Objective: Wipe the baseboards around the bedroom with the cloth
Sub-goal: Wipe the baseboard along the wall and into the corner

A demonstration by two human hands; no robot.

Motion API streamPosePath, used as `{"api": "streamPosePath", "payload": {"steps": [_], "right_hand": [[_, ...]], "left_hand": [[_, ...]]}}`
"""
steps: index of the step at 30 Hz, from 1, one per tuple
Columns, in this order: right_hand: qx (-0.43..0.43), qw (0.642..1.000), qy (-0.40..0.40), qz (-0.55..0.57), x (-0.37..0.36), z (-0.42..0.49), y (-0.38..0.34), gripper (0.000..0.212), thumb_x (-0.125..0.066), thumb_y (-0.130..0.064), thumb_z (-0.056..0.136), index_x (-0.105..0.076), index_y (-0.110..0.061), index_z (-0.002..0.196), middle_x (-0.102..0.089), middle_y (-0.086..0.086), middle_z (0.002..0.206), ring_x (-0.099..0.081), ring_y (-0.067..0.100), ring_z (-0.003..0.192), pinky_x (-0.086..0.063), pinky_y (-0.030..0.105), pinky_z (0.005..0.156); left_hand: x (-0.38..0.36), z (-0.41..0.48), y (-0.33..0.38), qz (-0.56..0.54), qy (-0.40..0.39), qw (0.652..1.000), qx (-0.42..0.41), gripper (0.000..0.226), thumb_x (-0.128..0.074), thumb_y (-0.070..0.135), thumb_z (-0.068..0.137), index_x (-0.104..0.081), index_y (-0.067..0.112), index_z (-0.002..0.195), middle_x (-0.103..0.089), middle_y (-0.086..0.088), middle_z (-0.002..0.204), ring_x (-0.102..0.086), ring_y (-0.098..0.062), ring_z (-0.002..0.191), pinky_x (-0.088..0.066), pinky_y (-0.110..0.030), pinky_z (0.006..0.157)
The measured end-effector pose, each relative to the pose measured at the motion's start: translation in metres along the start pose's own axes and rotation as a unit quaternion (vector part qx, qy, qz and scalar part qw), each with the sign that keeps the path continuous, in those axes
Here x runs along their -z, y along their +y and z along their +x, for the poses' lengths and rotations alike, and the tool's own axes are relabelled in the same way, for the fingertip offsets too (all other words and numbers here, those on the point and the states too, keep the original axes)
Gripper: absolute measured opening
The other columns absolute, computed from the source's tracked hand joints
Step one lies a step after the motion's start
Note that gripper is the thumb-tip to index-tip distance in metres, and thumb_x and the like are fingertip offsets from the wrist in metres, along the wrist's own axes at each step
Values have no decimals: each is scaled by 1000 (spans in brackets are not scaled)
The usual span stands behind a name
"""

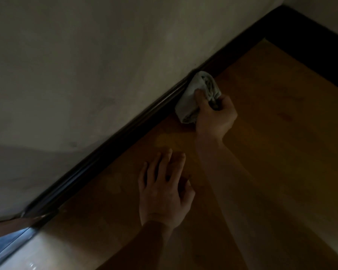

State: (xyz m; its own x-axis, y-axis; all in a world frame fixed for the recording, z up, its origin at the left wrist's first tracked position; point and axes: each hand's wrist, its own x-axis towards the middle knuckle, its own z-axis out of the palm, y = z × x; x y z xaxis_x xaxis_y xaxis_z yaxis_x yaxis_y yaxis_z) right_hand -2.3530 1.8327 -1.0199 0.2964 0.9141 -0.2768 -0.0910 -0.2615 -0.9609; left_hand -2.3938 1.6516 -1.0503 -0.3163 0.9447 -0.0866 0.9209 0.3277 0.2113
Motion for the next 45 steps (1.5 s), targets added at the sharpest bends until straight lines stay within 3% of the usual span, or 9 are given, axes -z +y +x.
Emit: {"api": "streamPosePath", "payload": {"steps": [3,8,14,19,25,29,34,41,45], "right_hand": [[-5,1000,-21,-6,-4,-16,3,28,-80,-27,86,-61,-7,84,-58,-3,71,-54,7,61,-53,31,55],[-22,983,-180,-37,20,-9,2,15,-84,-21,82,-69,-22,83,-73,-1,87,-72,15,82,-62,37,68],[11,980,-183,-79,26,36,-20,15,-83,-24,82,-72,-27,91,-73,-7,93,-70,10,89,-62,35,73],[38,978,-143,-146,28,73,-37,37,-85,-28,81,-73,-16,114,-72,-6,102,-68,10,94,-60,31,80],[75,978,-91,-171,29,92,-39,31,-80,-33,85,-74,-18,110,-65,-7,94,-64,11,90,-56,30,77],[60,973,-147,-166,26,66,-32,20,-83,-30,82,-72,-24,97,-69,-9,89,-66,10,84,-59,34,74],[85,968,-170,-165,27,64,-27,25,-83,-32,82,-76,-18,101,-71,-7,88,-66,7,82,-48,21,62],[79,984,-17,-161,25,107,-45,31,-81,-36,83,-74,-16,106,-68,-4,94,-61,8,85,-42,16,63],[101,982,-73,-143,26,96,-37,20,-81,-35,84,-70,-22,95,-67,-7,87,-61,5,77,-43,9,54]], "left_hand": [[-1,0,-2,-6,7,1000,0,63,-46,52,86,-42,39,147,-42,-1,158,-36,-28,143,-17,-50,120],[-1,-1,-1,17,-2,1000,1,66,-46,52,87,-38,39,151,-44,-4,156,-33,-26,147,-22,-52,120],[3,-1,3,46,-23,999,6,73,-44,57,88,-25,42,157,-23,4,166,-24,-23,148,-8,-45,119],[6,-2,3,47,-37,998,18,75,-44,59,89,-21,43,158,-19,5,168,-24,-21,148,-10,-46,120],[5,-3,4,8,-17,1000,20,71,-46,57,88,-28,44,155,-21,9,166,-24,-18,148,-10,-44,122],[11,8,14,-49,-16,998,21,69,-49,54,84,-35,45,151,-25,11,163,-25,-20,145,-18,-51,120],[8,54,34,-99,-7,993,-57,68,-54,48,86,-41,37,152,-36,5,159,-33,-19,143,-36,-50,114],[0,67,41,-49,-20,996,-71,66,-50,52,89,-35,43,152,-24,10,164,-27,-18,146,-28,-43,117],[-1,69,41,-33,-19,997,-66,69,-51,53,86,-34,44,151,-31,5,162,-30,-21,146,-31,-47,116]]}}
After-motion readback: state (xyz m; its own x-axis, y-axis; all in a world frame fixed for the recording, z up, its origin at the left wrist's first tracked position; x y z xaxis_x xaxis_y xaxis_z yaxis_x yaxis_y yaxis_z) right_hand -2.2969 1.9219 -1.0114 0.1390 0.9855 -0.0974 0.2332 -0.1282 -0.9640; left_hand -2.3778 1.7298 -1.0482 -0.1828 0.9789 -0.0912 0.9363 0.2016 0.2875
